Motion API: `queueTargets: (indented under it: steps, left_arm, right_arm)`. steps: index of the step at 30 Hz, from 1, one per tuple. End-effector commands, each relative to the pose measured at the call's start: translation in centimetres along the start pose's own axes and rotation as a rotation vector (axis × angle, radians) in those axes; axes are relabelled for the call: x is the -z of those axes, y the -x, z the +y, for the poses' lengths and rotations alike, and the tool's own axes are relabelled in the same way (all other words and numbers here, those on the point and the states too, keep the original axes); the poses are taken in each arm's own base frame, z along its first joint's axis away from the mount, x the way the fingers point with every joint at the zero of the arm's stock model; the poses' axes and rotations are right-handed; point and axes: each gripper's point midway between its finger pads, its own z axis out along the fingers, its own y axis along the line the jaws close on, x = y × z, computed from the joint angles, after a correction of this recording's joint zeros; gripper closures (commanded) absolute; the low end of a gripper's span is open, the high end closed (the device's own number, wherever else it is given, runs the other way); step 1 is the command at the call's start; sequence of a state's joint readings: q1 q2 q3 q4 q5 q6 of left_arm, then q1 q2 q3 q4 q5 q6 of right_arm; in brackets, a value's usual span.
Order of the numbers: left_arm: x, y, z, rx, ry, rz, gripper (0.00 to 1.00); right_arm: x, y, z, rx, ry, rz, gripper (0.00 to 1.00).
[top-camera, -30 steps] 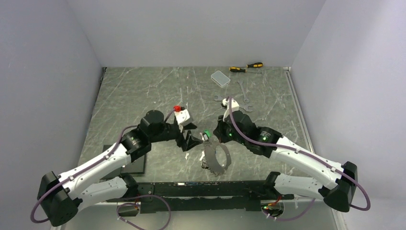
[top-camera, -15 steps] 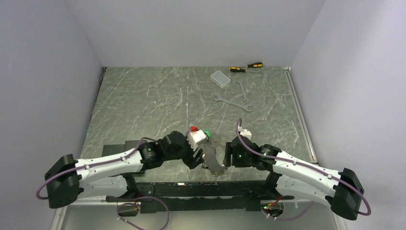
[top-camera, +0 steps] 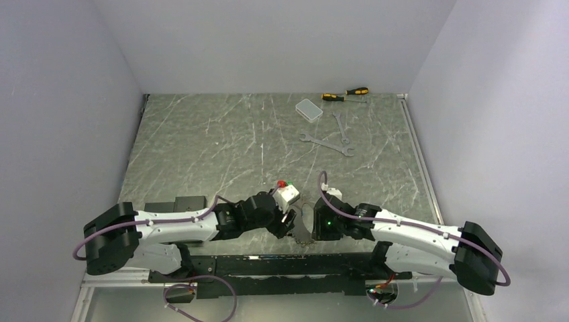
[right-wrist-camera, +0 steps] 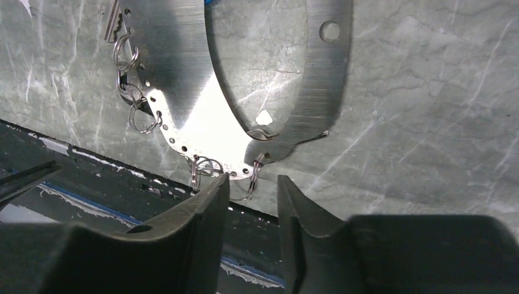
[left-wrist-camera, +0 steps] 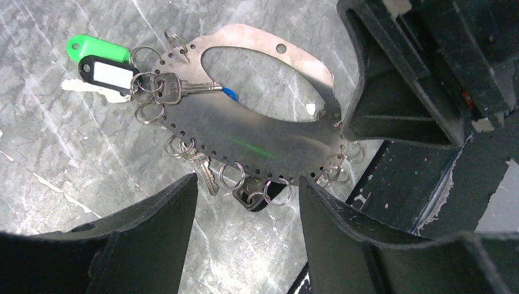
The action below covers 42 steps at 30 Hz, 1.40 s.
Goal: Put the keys on the keyring
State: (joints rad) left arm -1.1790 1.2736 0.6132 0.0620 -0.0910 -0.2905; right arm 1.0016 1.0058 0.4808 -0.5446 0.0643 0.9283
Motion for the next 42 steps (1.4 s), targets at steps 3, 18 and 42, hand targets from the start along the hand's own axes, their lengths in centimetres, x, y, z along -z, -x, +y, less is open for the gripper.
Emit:
queueTargets:
  steps: [3, 18, 42]
  left_arm:
    - [0.1, 1.7, 0.0, 0.032, 0.014, -0.085, 0.35]
    - [1.5, 2.8, -1.5, -0.035, -0.08, -0.129, 0.36]
    - [7.2, 9.4, -2.0, -0.507, -0.029, -0.368, 0.1]
  right_arm:
    - [-0.7, -0.6, 0.6, -0.003, 0.017, 0.013, 0.68]
    - [3.0, 3.3, 3.0, 0.039, 0.023, -0.099, 1.0]
    - [11.1, 10.8, 9.9, 0.174, 0.128, -0.277, 1.0]
